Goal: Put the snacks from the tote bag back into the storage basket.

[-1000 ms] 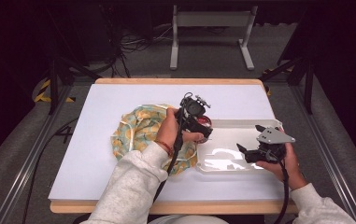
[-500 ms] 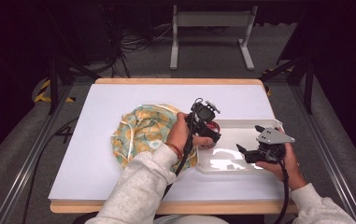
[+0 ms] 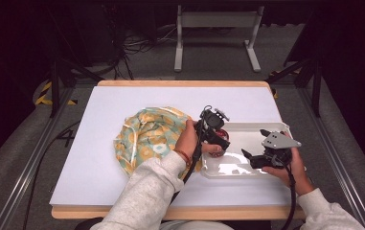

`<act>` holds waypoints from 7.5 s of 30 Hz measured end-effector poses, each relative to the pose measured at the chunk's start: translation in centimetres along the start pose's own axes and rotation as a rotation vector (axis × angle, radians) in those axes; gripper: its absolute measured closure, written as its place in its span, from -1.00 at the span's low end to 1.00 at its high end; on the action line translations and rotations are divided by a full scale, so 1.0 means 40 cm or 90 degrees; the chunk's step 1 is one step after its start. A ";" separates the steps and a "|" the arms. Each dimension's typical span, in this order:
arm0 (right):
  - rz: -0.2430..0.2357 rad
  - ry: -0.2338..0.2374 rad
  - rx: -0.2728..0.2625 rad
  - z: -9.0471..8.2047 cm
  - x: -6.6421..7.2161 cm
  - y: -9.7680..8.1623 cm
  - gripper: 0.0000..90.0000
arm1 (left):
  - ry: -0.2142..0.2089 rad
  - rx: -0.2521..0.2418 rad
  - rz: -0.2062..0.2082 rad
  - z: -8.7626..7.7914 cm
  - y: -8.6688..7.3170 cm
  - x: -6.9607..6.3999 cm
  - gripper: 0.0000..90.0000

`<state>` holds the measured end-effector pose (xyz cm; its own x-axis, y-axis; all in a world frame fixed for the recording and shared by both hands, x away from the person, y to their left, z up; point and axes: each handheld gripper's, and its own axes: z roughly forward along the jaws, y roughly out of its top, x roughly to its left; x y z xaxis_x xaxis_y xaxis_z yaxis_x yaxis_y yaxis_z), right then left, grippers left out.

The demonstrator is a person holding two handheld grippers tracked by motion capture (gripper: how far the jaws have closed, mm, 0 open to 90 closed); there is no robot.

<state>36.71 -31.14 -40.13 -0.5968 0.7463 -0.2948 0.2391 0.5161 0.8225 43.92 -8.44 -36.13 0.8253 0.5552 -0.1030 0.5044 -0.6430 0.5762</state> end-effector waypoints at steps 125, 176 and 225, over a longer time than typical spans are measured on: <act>-0.010 0.033 0.016 0.008 0.012 0.001 -0.87 | 0.106 -0.103 0.131 -0.248 -0.298 0.146 -0.85; -0.030 0.054 0.028 -0.019 0.035 -0.025 -0.87 | 0.211 -0.175 0.074 -0.362 -0.583 0.216 -0.86; -0.062 0.064 0.031 -0.005 0.051 -0.004 -0.88 | 0.203 -0.262 -0.086 -0.356 -0.825 0.278 -0.83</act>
<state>35.30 -29.77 -40.78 -0.6919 0.6473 -0.3198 0.2116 0.6053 0.7673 32.85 26.47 -44.74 0.6094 0.7927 0.0157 0.4072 -0.3299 0.8517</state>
